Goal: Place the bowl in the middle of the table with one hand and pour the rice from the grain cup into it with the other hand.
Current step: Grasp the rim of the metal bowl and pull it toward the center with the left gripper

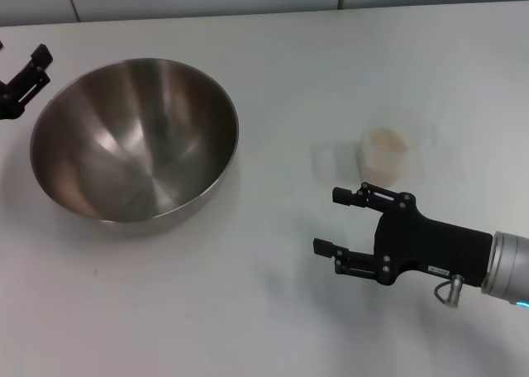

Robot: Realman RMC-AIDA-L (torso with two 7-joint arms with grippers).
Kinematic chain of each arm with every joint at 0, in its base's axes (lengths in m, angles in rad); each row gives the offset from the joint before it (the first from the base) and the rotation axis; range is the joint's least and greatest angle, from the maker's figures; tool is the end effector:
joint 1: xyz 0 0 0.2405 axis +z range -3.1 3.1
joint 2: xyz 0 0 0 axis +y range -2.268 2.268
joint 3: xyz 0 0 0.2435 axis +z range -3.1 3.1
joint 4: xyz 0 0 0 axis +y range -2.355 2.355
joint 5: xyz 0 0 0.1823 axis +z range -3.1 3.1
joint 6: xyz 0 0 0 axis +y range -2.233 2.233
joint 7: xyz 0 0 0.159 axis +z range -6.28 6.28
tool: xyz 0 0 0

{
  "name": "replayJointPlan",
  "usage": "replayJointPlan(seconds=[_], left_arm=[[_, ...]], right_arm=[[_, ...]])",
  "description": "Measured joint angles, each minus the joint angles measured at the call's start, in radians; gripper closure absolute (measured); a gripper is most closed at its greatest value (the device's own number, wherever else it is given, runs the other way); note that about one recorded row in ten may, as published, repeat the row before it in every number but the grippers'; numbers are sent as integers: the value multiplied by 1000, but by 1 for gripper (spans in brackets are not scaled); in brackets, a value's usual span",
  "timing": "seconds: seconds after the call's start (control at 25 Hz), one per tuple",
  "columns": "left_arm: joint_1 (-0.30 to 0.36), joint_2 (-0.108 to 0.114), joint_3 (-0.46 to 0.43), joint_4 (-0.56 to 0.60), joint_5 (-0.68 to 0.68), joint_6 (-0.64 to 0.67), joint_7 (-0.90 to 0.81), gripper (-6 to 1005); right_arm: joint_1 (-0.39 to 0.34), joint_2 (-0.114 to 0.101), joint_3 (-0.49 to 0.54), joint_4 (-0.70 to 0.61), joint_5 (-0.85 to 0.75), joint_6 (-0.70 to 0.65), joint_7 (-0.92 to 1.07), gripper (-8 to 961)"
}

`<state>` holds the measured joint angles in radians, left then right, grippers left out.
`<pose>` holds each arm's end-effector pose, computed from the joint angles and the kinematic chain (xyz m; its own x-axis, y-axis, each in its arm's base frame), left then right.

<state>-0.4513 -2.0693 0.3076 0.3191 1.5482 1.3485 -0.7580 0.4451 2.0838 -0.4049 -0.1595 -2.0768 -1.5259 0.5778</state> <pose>-0.2899 0.3288 0.0446 0.6612 -0.0214 0.7499 0.6650 -0.4460 -0.5991 0.2580 0.2445 -0.0613 0.8006 -0.0612 -0.5961 -0.3066 -0.8965 -0.3198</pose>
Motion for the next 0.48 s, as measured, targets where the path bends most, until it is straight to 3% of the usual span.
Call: replayJointPlan(seconds=[0.2, 0.24, 0.32, 0.48], left_arm=[[-2, 2, 114, 84, 9, -88, -187, 206], [19, 3, 271, 208, 10, -173, -392, 206], [48, 7, 412, 333, 53, -240, -596, 206], [60, 8, 492, 471, 205, -278, -800, 207]], right_arm=[[5, 0, 0, -1, 0, 1, 0, 192], [6, -1, 0, -2, 0, 1, -1, 192], [7, -1, 0, -2, 0, 1, -1, 192], [8, -1, 0, -3, 0, 1, -1, 192]])
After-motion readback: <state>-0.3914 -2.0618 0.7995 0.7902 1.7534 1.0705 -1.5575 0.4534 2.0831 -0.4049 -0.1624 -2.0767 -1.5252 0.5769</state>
